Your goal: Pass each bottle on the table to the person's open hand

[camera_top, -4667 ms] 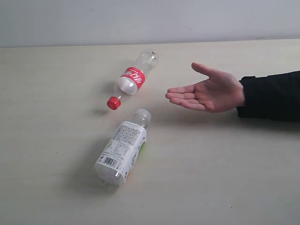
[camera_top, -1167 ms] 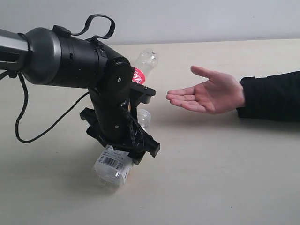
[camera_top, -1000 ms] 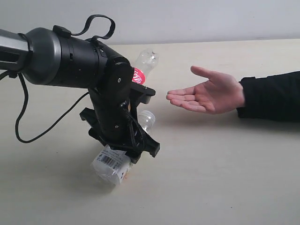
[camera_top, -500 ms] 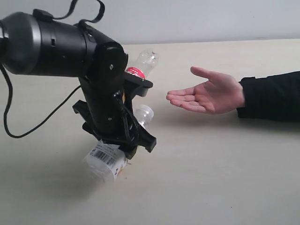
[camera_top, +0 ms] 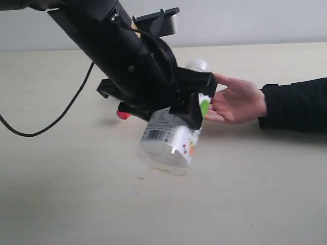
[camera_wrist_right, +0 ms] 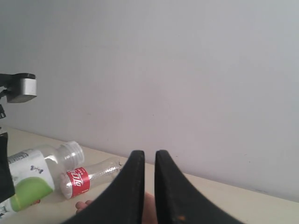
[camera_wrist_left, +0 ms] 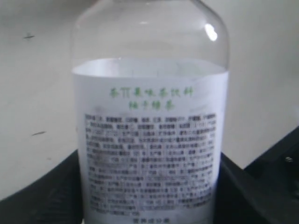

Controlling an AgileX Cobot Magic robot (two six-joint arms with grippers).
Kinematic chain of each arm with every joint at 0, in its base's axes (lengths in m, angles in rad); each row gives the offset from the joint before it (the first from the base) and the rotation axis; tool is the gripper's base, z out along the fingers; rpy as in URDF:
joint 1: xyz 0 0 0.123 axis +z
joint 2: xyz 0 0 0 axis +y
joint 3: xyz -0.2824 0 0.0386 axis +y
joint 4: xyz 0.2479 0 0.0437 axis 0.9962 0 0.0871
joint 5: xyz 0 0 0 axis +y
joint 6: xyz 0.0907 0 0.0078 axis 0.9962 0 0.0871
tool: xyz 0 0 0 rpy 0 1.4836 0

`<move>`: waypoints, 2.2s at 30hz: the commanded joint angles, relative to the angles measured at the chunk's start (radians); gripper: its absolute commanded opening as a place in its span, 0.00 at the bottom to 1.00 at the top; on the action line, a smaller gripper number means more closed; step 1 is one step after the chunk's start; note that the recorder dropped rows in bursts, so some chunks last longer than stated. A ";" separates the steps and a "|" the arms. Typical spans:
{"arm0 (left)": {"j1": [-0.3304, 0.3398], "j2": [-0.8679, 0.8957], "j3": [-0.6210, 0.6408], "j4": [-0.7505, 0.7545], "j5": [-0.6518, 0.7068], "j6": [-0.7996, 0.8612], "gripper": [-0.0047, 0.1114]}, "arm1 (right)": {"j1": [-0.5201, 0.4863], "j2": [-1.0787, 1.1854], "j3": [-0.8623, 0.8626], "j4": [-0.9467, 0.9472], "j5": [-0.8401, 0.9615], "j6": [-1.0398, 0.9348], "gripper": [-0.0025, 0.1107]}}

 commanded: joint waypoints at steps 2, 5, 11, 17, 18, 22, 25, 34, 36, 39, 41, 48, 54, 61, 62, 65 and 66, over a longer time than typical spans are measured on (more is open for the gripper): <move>-0.006 0.027 -0.040 -0.145 -0.132 0.019 0.04 | -0.004 -0.004 0.002 0.001 -0.012 -0.009 0.11; -0.021 0.060 -0.066 -0.148 -0.192 -0.022 0.04 | -0.004 -0.004 0.002 0.001 -0.012 -0.009 0.11; -0.074 0.110 -0.074 -0.162 -0.412 0.004 0.04 | -0.004 -0.004 0.002 0.001 -0.012 -0.009 0.11; -0.079 0.124 -0.081 -0.191 -0.440 0.006 0.04 | -0.004 -0.004 0.002 0.001 -0.012 -0.009 0.11; -0.082 0.135 -0.082 -0.110 -0.448 -0.085 0.04 | -0.004 -0.004 0.002 0.001 -0.012 -0.009 0.11; -0.121 0.181 -0.102 0.242 -0.455 -0.456 0.04 | -0.004 -0.004 0.002 0.001 -0.012 -0.009 0.11; -0.154 0.236 -0.171 0.313 -0.451 -0.557 0.04 | -0.004 -0.004 0.002 0.001 -0.012 -0.009 0.11; -0.199 0.365 -0.356 0.618 -0.244 -0.845 0.04 | -0.004 -0.004 0.002 0.001 -0.012 -0.009 0.11; -0.199 0.373 -0.359 0.620 -0.247 -0.868 0.04 | -0.004 -0.004 0.002 0.001 -0.012 -0.009 0.11; -0.194 0.384 -0.359 0.621 -0.289 -0.887 0.04 | -0.004 -0.004 0.002 0.001 -0.012 -0.009 0.11; -0.191 0.391 -0.361 0.621 -0.320 -0.897 0.04 | -0.004 -0.004 0.002 0.001 -0.012 -0.009 0.11; -0.189 0.440 -0.382 0.613 -0.336 -0.914 0.04 | -0.004 -0.004 0.002 0.001 -0.012 -0.009 0.11; -0.178 0.468 -0.382 0.607 -0.319 -0.910 0.04 | -0.004 -0.004 0.002 0.001 0.004 -0.009 0.11; -0.176 0.478 -0.382 0.607 -0.340 -0.900 0.04 | -0.004 -0.004 0.002 0.001 0.004 -0.009 0.11; -0.176 0.478 -0.382 0.607 -0.341 -0.890 0.04 | -0.004 -0.004 0.002 0.001 0.004 -0.009 0.11; -0.170 0.478 -0.382 0.598 -0.344 -0.890 0.05 | -0.004 -0.004 0.002 0.001 0.004 -0.009 0.11; -0.168 0.478 -0.382 0.598 -0.345 -0.890 0.07 | -0.004 -0.004 0.002 0.001 0.004 -0.009 0.11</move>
